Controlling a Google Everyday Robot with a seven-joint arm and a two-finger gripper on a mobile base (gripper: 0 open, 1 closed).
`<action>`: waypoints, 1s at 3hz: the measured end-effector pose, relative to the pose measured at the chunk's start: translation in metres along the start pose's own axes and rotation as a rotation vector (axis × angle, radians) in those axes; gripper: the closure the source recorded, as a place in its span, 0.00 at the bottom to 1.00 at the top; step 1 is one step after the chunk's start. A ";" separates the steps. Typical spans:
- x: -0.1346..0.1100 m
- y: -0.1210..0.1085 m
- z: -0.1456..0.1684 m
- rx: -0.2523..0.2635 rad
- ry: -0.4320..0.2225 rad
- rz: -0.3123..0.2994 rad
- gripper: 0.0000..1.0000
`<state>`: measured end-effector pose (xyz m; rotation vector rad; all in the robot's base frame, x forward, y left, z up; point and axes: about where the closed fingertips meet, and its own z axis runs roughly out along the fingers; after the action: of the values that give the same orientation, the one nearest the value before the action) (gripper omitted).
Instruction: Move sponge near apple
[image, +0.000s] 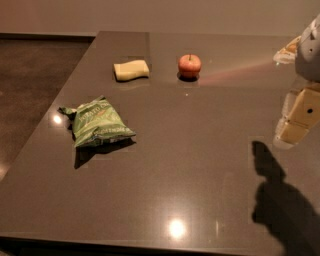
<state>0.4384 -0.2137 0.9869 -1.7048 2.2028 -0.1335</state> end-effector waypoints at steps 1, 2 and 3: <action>-0.003 -0.003 -0.001 -0.004 -0.008 0.000 0.00; -0.018 -0.021 0.004 0.000 -0.044 -0.009 0.00; -0.044 -0.049 0.018 0.003 -0.086 -0.035 0.00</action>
Offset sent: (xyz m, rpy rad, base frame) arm 0.0611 0.0284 0.0065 0.0847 -0.0203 0.0519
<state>0.4991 -0.1827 0.9936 -1.7149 2.1110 -0.0709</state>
